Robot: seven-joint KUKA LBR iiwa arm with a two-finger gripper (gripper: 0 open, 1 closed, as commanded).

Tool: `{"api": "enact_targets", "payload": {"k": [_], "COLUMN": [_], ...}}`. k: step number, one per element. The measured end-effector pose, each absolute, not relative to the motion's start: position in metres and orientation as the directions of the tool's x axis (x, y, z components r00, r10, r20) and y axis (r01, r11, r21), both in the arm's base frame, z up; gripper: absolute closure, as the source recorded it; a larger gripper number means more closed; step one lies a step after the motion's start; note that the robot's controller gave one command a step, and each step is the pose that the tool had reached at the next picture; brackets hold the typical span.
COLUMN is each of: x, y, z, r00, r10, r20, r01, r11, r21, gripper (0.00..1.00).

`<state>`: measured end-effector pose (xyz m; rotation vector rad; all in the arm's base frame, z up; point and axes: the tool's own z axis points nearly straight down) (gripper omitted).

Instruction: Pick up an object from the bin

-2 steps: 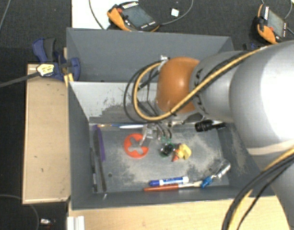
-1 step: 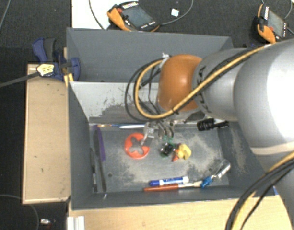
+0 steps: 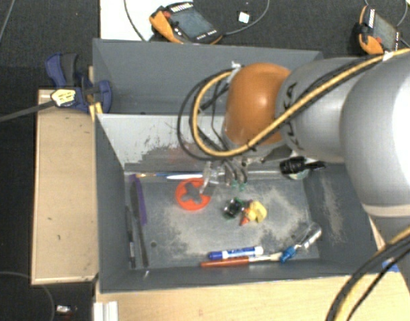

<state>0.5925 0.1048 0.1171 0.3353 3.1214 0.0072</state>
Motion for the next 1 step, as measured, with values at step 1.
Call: {"api": "enact_targets", "payload": {"k": [1], "x": [0.5912], "y": [0.1045], "z": [0.1421], "r00": [-0.977], "r10": [0.212], "r20": [0.003], "r01": [0.212], "r11": [0.977], "r21": [0.003], "gripper": [1.00]}}
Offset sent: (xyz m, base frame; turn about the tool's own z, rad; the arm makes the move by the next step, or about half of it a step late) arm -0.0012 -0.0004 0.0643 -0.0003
